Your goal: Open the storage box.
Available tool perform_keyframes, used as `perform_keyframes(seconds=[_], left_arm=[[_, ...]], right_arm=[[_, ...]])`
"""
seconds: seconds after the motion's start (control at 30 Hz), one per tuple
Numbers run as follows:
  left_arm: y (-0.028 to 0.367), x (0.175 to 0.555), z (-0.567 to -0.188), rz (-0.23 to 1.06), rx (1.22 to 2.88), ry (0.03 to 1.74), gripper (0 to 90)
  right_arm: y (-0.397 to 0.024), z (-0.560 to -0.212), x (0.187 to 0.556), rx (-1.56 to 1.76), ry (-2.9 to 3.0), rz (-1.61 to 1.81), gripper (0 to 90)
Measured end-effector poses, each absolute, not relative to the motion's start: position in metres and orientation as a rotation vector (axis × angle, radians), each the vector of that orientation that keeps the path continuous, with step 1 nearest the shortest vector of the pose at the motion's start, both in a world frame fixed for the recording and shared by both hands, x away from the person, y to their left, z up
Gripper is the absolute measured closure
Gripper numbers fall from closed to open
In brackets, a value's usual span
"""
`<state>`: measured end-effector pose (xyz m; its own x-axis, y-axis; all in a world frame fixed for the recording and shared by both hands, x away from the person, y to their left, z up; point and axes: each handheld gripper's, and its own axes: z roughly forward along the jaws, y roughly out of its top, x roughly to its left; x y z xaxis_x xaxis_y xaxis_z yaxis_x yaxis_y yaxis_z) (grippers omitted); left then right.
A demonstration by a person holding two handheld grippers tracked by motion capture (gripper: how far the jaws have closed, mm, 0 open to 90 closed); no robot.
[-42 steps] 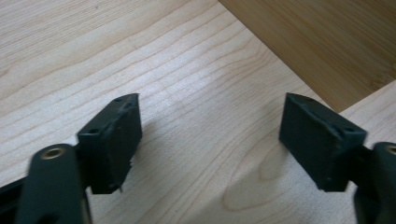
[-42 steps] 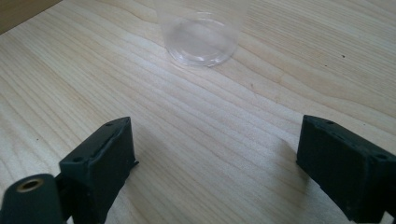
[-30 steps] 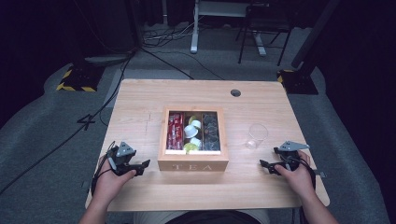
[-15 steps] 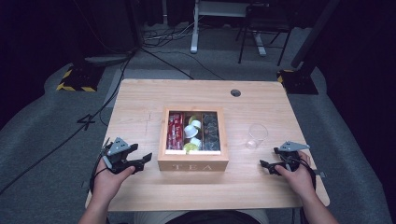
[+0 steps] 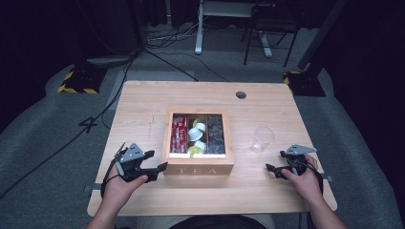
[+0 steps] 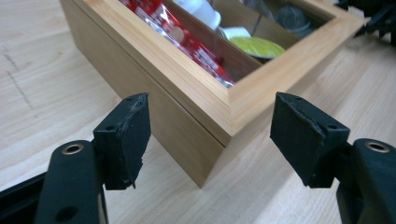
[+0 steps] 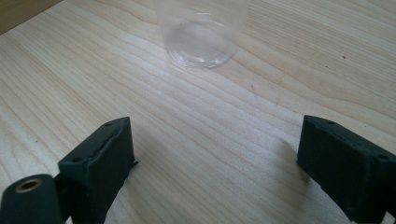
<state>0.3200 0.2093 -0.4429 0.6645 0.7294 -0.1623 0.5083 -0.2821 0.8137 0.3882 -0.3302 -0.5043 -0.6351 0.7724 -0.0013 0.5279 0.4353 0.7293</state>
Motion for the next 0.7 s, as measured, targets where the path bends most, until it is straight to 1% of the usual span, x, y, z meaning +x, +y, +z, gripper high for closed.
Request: perform_keyframes(seconds=[0.17,0.27,0.4,0.43,0.6,0.7], left_arm=[[0.202,0.323,-0.454,0.313,2.038,0.970,29.0],[0.201,0.323,-0.454,0.289,2.047,0.959,32.7],[0.200,0.323,-0.454,0.289,2.056,0.954,36.2],[0.200,0.323,-0.455,0.292,2.065,0.947,37.3],[0.199,0.322,-0.454,0.307,2.086,0.921,49.5],[0.199,0.322,-0.453,0.324,2.099,0.914,51.8]], right_arm=[[-0.330,-0.504,0.388,1.113,2.358,1.020,10.6],[-0.330,-0.504,0.388,1.111,2.359,1.020,10.6],[-0.330,-0.504,0.388,1.111,2.359,1.021,10.6],[-0.330,-0.504,0.388,1.110,2.359,1.021,10.6],[-0.330,-0.504,0.388,1.110,2.359,1.020,10.6],[-0.330,-0.504,0.388,1.110,2.359,1.021,10.6]])
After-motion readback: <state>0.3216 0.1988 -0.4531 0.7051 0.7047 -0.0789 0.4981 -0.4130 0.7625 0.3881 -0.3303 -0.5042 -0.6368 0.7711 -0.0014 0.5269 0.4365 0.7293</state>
